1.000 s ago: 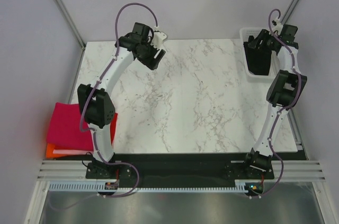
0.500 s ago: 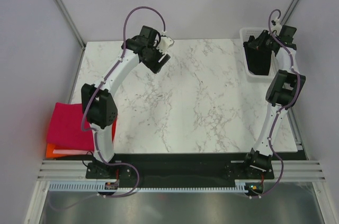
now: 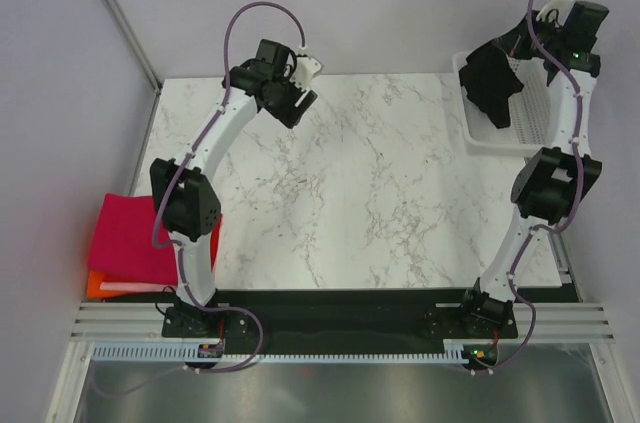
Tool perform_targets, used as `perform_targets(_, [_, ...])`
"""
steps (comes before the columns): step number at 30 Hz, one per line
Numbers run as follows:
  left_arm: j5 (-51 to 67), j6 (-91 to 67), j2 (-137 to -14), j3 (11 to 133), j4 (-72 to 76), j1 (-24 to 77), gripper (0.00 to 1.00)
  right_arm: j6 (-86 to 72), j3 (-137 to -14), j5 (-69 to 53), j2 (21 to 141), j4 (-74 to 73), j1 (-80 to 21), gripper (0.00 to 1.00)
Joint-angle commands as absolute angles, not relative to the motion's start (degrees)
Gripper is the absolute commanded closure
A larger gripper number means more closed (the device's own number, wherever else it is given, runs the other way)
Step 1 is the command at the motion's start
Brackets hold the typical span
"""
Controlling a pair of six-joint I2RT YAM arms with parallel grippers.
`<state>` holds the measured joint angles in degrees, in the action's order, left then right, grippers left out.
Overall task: Fold and stack the t-shirts
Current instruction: Grab the tshirt from the pile, then move the tshirt to the center of the board
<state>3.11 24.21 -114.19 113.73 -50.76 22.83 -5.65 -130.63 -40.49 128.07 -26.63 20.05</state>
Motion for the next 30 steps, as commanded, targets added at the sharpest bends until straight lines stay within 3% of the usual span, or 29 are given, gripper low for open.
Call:
perform_targets(1, [4.7, 22.4, -114.8, 118.6, -48.6, 20.7, 0.23, -0.4, -131.9, -41.0, 117.1, -26.0, 18.8, 1.0])
perform_targets(11, [7.2, 16.0, -112.2, 120.9, -47.4, 13.8, 0.23, 15.7, -134.4, -35.2, 105.8, -33.0, 5.2, 1.0])
perform_targets(18, [7.0, 14.2, -111.1, 118.8, -46.3, 9.6, 0.23, 14.9, -142.1, -32.3, 104.9, -30.5, -5.0, 1.0])
perform_targets(24, [7.4, 14.8, -110.5, 118.0, -46.0, 7.9, 0.23, 15.3, -134.3, -31.4, 104.1, -29.1, -6.1, 0.98])
perform_targets(25, [7.3, 15.0, -110.5, 118.0, -46.0, 7.9, 0.23, 15.4, -131.5, -30.8, 104.0, -29.2, -6.1, 0.87])
perform_targets(26, [7.4, 14.9, -110.5, 117.9, -46.1, 7.9, 0.23, 15.6, -128.4, -29.7, 104.1, -29.3, -6.2, 0.52])
perform_targets(27, [7.5, 14.8, -110.5, 117.5, -46.1, 7.9, 0.23, 16.9, -122.1, -27.9, 104.2, -29.3, -6.7, 0.38])
perform_targets(28, [7.9, 14.6, -110.4, 117.4, -46.1, 7.9, 0.23, 17.4, -119.5, -23.3, 105.1, -29.3, -6.9, 0.31])
perform_targets(30, [8.1, 14.4, -110.2, 116.9, -46.1, 7.9, 0.24, 18.9, -115.8, -21.8, 106.5, -31.5, -7.4, 0.3])
